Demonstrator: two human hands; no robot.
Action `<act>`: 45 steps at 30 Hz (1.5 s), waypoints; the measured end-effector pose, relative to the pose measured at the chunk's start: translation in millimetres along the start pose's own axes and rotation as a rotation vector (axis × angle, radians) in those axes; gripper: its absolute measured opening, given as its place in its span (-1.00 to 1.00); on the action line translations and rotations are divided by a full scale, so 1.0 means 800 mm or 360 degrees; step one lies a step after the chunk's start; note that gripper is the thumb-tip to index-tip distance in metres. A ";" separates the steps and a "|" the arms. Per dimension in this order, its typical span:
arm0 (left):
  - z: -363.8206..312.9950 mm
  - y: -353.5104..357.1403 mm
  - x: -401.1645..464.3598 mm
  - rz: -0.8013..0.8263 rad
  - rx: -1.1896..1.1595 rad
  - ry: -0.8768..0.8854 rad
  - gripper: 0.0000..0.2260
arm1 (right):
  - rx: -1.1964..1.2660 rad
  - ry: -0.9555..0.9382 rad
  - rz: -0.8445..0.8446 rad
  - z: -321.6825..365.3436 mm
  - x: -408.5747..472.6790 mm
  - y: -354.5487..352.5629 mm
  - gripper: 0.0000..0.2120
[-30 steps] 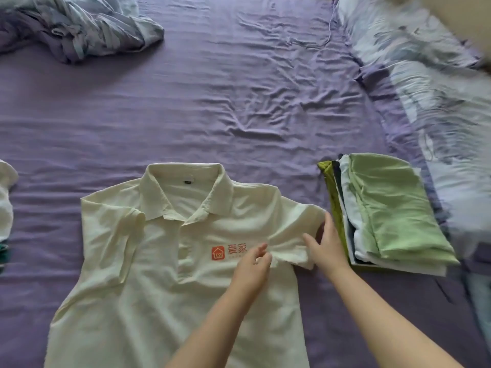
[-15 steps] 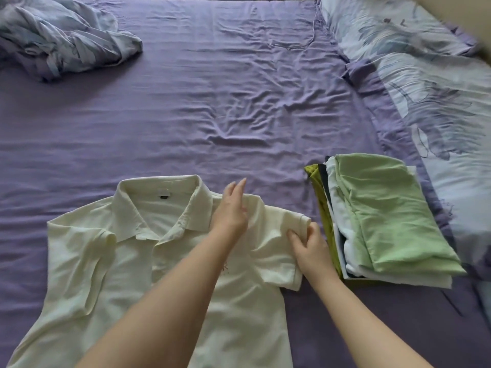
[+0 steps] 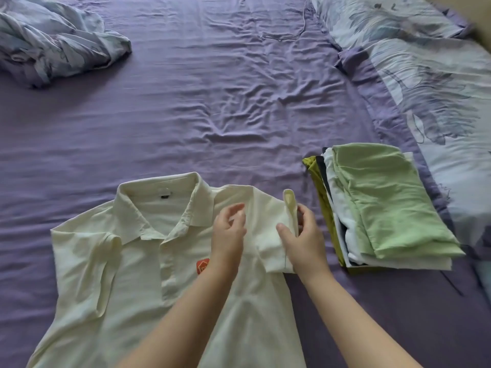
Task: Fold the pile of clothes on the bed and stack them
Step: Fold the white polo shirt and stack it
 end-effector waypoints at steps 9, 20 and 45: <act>0.135 -0.116 -0.137 -0.0297 -0.0404 -0.0527 -0.75 | -0.1376 -0.0564 0.0982 -0.018 -0.077 0.139 -0.55; 0.178 -0.273 -0.303 -0.0297 0.0702 -0.0753 -0.64 | -0.0951 -0.0660 0.1150 -0.028 -0.332 0.130 -0.66; 0.194 -0.426 -0.457 -0.0038 0.0523 -0.1102 -0.80 | -0.1223 -0.0604 0.1717 -0.054 -0.514 0.191 -0.47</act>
Point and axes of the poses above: each hand's wrist, its own x-axis towards the middle knuckle, its own y-axis out of the palm, z = x × y, the point moved 10 cm from there along x, towards the middle knuckle
